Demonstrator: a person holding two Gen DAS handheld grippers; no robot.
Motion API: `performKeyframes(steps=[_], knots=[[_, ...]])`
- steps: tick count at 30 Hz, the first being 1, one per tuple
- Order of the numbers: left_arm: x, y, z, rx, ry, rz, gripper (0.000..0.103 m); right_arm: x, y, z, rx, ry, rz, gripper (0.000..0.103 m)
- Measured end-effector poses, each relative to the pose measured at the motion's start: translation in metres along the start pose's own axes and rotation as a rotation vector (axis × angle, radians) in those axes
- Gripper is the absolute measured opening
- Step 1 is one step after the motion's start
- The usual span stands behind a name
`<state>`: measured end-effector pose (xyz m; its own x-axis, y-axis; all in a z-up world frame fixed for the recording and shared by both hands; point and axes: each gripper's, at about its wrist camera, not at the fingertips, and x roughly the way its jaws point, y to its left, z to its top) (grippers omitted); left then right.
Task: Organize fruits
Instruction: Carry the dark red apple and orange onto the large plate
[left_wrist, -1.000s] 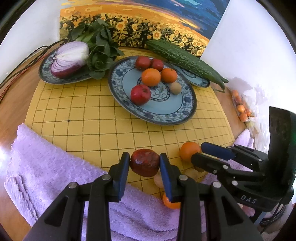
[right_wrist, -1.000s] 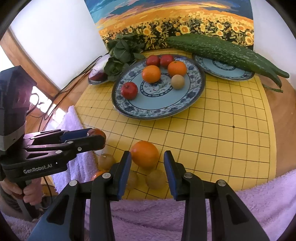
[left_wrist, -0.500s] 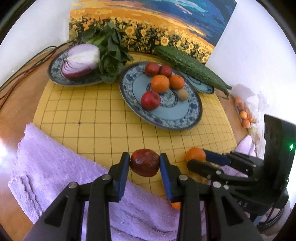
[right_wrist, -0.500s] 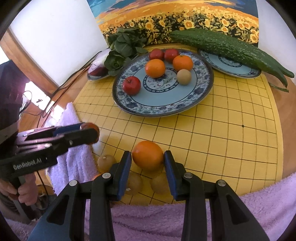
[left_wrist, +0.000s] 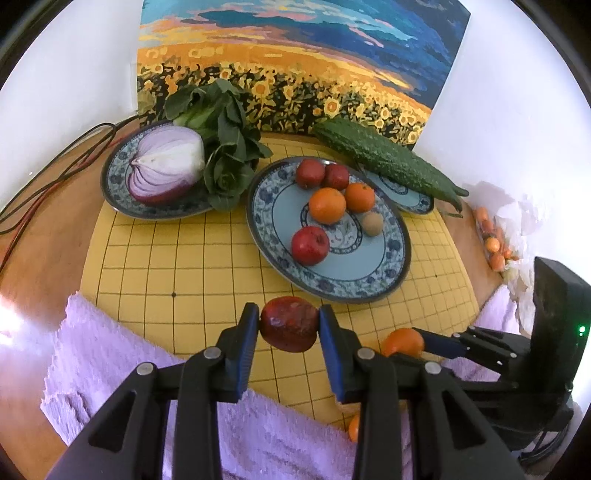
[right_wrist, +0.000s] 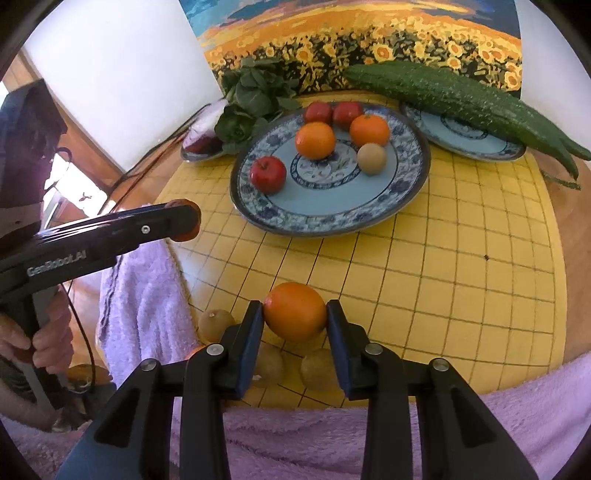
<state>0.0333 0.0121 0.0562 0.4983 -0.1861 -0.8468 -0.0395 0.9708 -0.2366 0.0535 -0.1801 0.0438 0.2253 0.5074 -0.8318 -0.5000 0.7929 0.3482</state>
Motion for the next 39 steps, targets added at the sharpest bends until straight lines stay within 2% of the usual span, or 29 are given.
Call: performKeyframes(steps=[16,21,39], knots=[[0.013,0.008,0.036,-0.016,-0.021,-0.008,0.035,-0.025,-0.026,0.028,0.014,-0.086,-0.066,0.036],[0.025,0.003,0.05,0.015,-0.029,0.018,0.035,-0.021,-0.029,0.041,0.011,-0.108,-0.103,0.036],[0.058,0.001,0.071,0.017,-0.029,0.015,0.035,0.001,-0.047,0.082,-0.021,-0.155,-0.201,0.036]])
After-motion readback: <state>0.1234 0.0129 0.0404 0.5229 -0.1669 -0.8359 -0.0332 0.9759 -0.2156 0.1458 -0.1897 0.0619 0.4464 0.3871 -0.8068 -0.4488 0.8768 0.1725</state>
